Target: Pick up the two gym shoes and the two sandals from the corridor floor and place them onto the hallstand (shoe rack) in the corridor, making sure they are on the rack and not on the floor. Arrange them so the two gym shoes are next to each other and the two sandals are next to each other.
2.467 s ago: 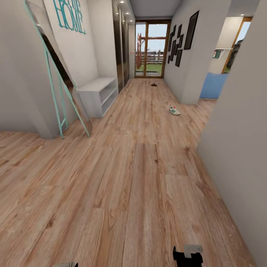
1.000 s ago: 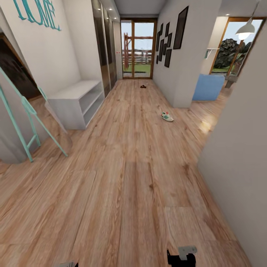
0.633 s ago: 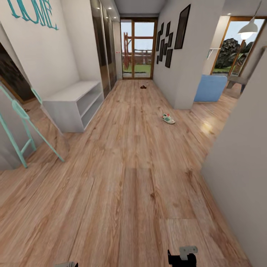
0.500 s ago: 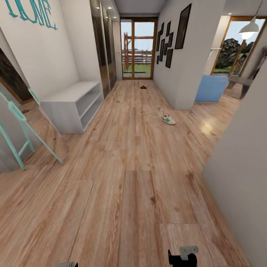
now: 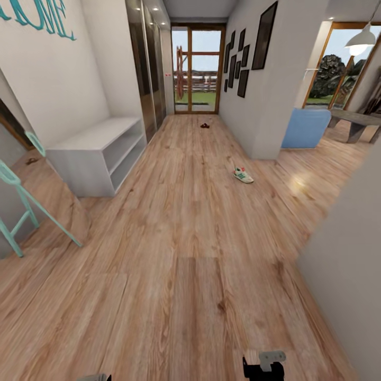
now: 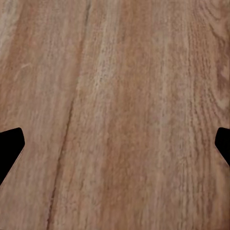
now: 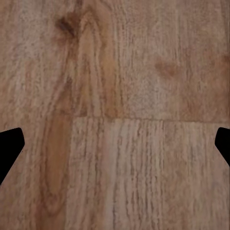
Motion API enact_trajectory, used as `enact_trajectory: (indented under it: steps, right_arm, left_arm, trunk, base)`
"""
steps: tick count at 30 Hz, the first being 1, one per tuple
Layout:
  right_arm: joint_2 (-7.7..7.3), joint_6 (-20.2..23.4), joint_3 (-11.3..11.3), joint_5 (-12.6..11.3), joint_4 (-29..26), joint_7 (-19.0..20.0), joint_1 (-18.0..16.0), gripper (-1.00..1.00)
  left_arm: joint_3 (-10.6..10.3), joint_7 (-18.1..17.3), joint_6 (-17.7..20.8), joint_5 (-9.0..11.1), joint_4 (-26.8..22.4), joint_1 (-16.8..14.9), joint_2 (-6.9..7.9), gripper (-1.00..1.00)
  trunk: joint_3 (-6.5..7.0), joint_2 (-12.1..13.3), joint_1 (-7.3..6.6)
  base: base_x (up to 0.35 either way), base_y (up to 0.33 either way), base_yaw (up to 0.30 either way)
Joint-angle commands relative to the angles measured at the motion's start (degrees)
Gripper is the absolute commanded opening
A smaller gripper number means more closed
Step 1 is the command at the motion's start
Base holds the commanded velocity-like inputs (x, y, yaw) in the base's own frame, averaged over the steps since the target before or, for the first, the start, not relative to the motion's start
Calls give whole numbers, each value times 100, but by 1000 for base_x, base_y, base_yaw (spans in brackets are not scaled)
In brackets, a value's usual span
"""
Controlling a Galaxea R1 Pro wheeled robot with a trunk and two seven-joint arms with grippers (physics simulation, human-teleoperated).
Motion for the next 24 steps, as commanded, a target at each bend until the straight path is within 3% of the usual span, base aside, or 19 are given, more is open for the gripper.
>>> enact_trajectory:
  steps: [1,24]
  right_arm:
    - [-2,-14,-43,61,5,-25,-3,100]
    - [-14,-14,-26,70,5,-20,5,100]
  left_arm:
    - [37,-60,-6,29,6,-4,-1,100]
    - [38,-60,-6,37,7,-1,0,100]
  trunk:
    - [-5,-2,2]
    - [-5,-2,2]
  base:
    - [338,0,0]
    - [338,0,0]
